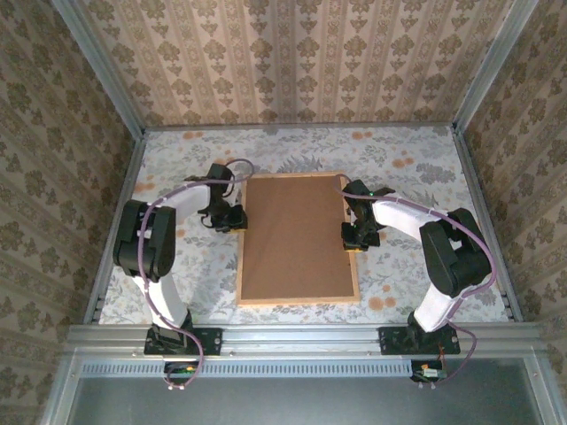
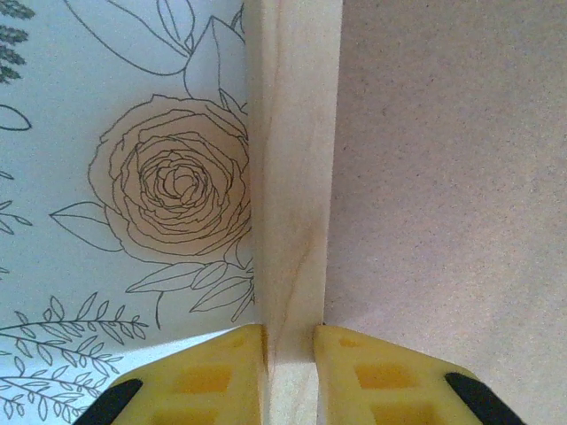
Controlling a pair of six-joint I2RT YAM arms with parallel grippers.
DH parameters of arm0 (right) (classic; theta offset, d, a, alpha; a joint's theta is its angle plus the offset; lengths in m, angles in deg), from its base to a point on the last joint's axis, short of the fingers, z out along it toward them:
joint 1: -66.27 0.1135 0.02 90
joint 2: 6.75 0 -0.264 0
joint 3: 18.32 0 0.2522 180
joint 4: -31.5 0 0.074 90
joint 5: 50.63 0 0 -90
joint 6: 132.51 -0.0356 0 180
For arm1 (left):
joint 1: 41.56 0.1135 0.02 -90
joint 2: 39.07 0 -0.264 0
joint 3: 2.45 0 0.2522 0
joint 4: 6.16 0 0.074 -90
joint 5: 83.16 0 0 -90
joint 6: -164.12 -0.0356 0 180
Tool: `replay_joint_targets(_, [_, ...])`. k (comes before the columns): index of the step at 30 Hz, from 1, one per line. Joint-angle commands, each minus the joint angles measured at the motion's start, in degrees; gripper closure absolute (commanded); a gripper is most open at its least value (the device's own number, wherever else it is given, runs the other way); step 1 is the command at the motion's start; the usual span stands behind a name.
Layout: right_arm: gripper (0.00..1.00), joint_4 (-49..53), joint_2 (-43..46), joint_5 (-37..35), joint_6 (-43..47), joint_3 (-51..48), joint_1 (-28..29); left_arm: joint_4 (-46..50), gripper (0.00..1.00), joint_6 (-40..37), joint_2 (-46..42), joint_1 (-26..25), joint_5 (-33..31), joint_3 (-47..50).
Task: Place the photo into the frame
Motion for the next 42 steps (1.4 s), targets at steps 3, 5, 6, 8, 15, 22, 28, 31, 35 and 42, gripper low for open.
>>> replay_joint_targets(3, [0.87,-0.6,-2.4,0.4,-0.2,-0.2,0.8,0.6,0.77,-2.6,5.2,-3.8,-1.3,0.4])
replay_joint_targets(5, [0.87,-0.7,-2.4,0.6,-0.2,-0.1,0.8,1.1,0.77,-2.7,6.0,-4.1,-1.6,-0.4])
replay_joint_targets(6, [0.88,-0.7,-2.4,0.6,-0.2,-0.1,0.9,1.3,0.78,-2.6,6.5,-4.3,-1.5,-0.6])
replay_joint_targets(8, [0.88,-0.7,-2.6,0.7,-0.2,-0.1,0.9,1.5,0.78,-2.3,7.4,-4.4,-1.4,-1.2])
replay_joint_targets(15, [0.88,-0.8,-2.7,0.7,-0.2,-0.1,1.0,3.1,0.79,-2.2,10.1,-6.1,-2.7,-3.6])
replay_joint_targets(22, [0.88,-0.8,-3.1,0.8,-0.1,0.4,1.3,3.4,0.77,-2.2,11.6,-7.1,-3.0,-5.3])
replay_joint_targets(28, [0.89,-1.0,-3.2,1.0,-0.3,0.5,1.8,3.5,0.76,-2.3,13.4,-9.9,-3.0,-7.2])
replay_joint_targets(31, [0.89,-1.1,-3.4,1.2,-0.3,0.5,2.0,3.9,0.75,-2.7,14.4,-10.8,-4.0,-8.0])
replay_joint_targets(35, [0.89,-1.2,-3.6,1.3,-0.4,0.7,2.2,4.5,0.73,-3.1,15.5,-11.7,-5.1,-8.9])
replay_joint_targets(42, [0.89,-1.3,-4.1,1.5,-0.5,1.0,2.8,3.9,0.69,-3.3,16.2,-12.7,-5.1,-9.4])
